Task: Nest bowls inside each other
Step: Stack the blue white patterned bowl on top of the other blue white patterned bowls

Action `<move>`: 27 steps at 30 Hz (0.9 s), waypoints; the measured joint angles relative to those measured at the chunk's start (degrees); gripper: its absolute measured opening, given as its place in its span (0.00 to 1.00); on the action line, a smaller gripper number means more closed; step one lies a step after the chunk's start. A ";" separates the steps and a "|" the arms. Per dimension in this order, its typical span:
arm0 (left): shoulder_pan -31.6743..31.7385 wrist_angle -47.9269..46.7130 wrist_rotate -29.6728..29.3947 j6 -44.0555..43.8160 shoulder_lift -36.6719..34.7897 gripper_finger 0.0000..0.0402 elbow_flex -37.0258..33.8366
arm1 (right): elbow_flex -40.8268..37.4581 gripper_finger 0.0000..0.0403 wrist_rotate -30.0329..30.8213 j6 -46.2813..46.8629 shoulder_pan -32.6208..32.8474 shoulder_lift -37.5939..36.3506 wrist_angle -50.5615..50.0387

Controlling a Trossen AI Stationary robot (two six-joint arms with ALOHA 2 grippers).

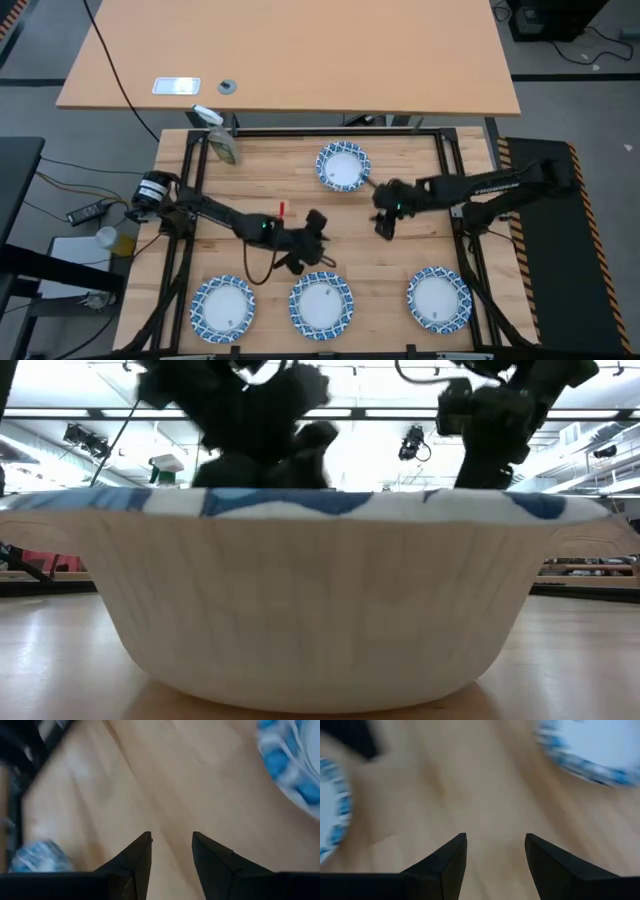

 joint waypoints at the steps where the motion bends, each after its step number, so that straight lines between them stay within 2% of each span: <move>1: -0.82 -0.54 -0.46 -1.58 0.00 0.36 -0.70 | 0.00 0.52 0.42 -0.21 2.25 1.28 2.11; 5: -4.38 -5.18 -0.40 -8.04 -1.82 0.36 -0.92 | 0.00 0.52 0.44 -1.10 8.96 6.55 10.67; 11: -7.16 -11.44 -0.26 -18.88 -7.56 0.36 -0.87 | 0.01 0.52 0.12 -2.10 14.81 13.40 22.29; 14: -7.23 -18.07 2.51 -24.85 -10.29 0.36 -0.85 | 0.02 0.52 -0.36 -5.25 17.22 16.97 24.37; 18: -7.30 -28.52 3.09 -27.07 -10.97 0.36 -0.90 | 0.02 0.52 -0.49 -8.20 20.43 20.14 24.66; 25: -7.01 -26.42 11.92 -28.34 -6.44 0.36 -0.92 | 0.02 0.52 1.30 -10.10 25.42 22.05 25.67; 27: -7.13 -25.74 12.33 -28.33 -5.06 0.36 -0.94 | 0.02 0.52 1.62 -10.15 26.74 22.05 26.07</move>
